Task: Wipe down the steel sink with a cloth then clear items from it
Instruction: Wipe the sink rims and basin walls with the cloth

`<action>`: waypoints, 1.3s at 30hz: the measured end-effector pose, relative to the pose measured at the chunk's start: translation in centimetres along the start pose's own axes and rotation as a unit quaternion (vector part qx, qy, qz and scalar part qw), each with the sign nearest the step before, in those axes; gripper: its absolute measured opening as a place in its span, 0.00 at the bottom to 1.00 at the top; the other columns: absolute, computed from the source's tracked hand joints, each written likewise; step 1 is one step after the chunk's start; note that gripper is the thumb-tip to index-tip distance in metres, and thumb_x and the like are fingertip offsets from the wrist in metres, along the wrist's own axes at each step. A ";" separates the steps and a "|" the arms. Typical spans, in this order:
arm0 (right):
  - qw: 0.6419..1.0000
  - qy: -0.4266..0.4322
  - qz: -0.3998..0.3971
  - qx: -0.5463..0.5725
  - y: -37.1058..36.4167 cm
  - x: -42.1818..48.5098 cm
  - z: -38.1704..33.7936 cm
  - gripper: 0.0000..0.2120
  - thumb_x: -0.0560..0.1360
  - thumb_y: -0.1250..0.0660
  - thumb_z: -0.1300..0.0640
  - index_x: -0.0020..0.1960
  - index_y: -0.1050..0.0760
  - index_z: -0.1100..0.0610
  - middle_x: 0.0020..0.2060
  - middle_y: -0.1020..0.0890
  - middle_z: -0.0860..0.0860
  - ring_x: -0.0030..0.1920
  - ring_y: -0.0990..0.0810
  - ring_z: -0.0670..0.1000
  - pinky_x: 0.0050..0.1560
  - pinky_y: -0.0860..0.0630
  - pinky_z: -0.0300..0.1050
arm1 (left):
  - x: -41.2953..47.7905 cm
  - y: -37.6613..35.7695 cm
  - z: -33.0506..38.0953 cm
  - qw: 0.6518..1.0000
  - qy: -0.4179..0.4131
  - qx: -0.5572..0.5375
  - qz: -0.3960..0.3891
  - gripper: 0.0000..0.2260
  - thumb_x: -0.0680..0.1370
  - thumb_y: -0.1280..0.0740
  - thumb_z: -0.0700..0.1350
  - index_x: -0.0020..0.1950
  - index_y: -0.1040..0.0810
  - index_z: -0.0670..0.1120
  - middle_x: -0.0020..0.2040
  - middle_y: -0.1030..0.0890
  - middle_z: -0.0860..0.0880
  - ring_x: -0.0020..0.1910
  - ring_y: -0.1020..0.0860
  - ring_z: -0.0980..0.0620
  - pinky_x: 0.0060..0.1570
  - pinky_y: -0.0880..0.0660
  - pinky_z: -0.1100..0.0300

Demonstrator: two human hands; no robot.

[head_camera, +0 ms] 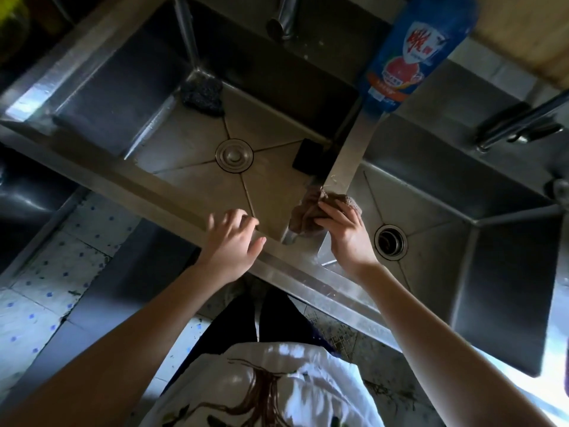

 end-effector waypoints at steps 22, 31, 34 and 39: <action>0.997 0.023 -0.071 0.017 1.5 9.7 10.5 0.14 0.68 0.35 0.70 0.49 0.17 0.61 0.59 0.20 0.58 0.63 0.26 0.63 0.63 0.30 0.63 | 2.4 -2.2 6.2 0.992 0.120 -0.031 -0.009 0.16 0.74 0.40 0.56 0.52 0.23 0.47 0.49 0.24 0.45 0.48 0.24 0.41 0.60 0.45 0.46; 0.993 -0.069 -0.085 0.047 1.7 16.1 14.4 0.13 0.75 0.38 0.68 0.54 0.19 0.61 0.67 0.26 0.56 0.71 0.33 0.58 0.72 0.38 0.52 | 2.5 -2.4 6.7 0.990 0.128 -0.020 -0.049 0.21 0.75 0.47 0.60 0.56 0.24 0.49 0.49 0.24 0.47 0.47 0.24 0.41 0.62 0.40 0.44; 0.990 -0.087 -0.088 0.067 1.8 16.2 14.1 0.13 0.74 0.38 0.69 0.54 0.19 0.61 0.65 0.24 0.57 0.68 0.30 0.57 0.70 0.37 0.45 | 2.3 -2.3 6.6 0.991 0.123 -0.024 -0.046 0.19 0.75 0.44 0.58 0.55 0.23 0.48 0.48 0.24 0.47 0.47 0.24 0.40 0.62 0.39 0.43; 0.988 -0.081 -0.104 0.079 1.4 12.9 11.6 0.12 0.72 0.35 0.67 0.53 0.19 0.59 0.61 0.21 0.56 0.63 0.28 0.60 0.66 0.31 0.54 | 1.9 -2.4 6.1 0.990 0.125 -0.043 -0.050 0.15 0.76 0.38 0.55 0.55 0.24 0.47 0.49 0.25 0.45 0.48 0.25 0.41 0.65 0.40 0.40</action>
Point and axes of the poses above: each hand's wrist, its own x-axis towards the middle knuckle, its own y-axis out of the back of the hand, z = x × y, the point moved 3 cm from there along x, towards the middle knuckle
